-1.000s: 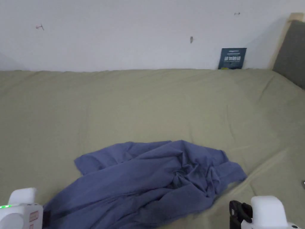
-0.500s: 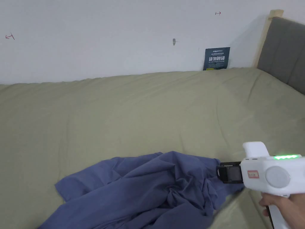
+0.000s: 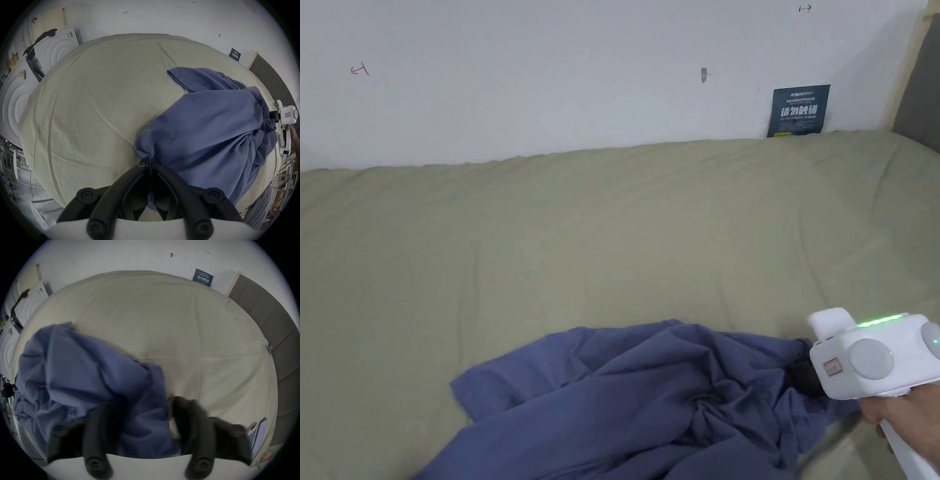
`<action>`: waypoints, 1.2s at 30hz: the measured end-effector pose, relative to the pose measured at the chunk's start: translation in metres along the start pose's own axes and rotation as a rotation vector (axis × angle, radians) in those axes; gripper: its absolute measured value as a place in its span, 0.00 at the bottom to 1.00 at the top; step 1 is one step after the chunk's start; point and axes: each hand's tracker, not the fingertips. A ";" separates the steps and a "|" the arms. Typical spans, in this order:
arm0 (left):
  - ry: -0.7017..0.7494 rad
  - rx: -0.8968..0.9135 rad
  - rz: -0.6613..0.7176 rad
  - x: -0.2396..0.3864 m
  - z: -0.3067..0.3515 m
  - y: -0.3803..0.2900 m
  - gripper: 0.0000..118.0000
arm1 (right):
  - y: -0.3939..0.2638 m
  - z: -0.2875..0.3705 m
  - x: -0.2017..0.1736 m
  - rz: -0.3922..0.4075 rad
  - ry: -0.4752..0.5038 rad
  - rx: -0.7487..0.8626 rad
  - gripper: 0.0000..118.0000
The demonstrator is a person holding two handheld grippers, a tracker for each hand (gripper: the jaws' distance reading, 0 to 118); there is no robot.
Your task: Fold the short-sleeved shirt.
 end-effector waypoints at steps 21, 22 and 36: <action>0.154 0.310 -0.056 -0.019 0.141 0.079 0.00 | 0.010 0.208 0.057 -0.032 -0.056 0.357 0.09; 0.163 0.332 -0.058 -0.017 0.155 0.085 0.00 | 0.012 0.218 0.059 -0.035 -0.061 0.376 0.09; 0.217 0.595 -0.053 -0.011 0.284 0.180 0.00 | 0.052 0.374 0.093 -0.041 -0.131 0.608 0.09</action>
